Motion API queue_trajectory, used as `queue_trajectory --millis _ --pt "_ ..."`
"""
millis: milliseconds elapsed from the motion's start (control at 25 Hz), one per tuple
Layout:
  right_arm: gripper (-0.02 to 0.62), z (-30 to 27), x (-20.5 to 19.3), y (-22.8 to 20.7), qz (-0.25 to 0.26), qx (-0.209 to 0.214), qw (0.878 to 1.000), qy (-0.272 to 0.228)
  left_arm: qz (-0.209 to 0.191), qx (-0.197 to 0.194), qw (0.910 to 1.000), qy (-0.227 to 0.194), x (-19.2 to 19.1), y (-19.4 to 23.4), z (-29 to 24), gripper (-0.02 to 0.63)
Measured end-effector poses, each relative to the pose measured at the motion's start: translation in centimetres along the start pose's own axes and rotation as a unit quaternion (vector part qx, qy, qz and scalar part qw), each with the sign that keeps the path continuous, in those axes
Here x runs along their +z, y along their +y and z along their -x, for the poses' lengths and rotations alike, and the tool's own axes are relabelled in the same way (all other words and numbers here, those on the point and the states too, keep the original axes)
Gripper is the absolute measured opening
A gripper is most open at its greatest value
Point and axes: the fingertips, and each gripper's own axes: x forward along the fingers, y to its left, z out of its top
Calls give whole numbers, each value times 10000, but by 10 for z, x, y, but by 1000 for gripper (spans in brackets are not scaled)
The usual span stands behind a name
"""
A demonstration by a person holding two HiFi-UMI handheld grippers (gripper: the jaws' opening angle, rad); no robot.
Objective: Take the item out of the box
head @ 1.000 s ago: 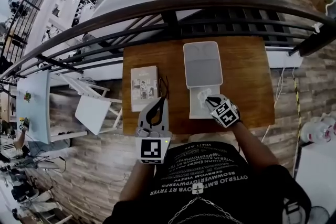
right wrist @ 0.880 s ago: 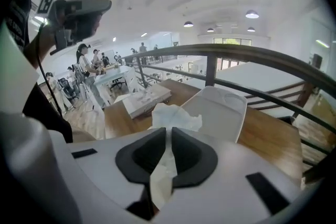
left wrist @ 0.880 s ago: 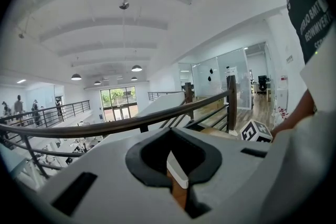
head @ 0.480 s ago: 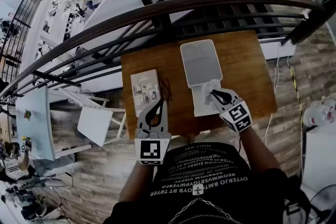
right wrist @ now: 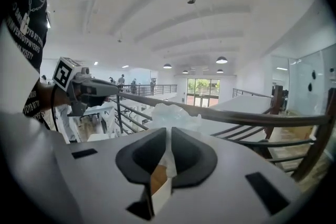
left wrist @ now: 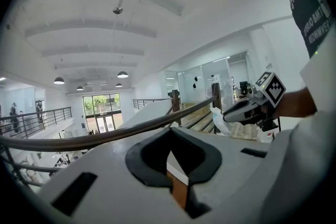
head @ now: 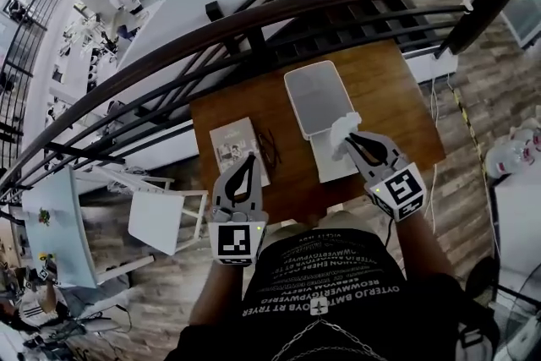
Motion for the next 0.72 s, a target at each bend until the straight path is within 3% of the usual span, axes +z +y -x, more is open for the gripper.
queue_trajectory --millis 320,720 --pt "29 15 34 33 110 -450 9985 -291 -65 -514 9985 -191 -10 9 16 6" --pt "29 41 6 10 -24 -567 9983 -94 -147 -735 9972 -27 -17 -32 -2 6"
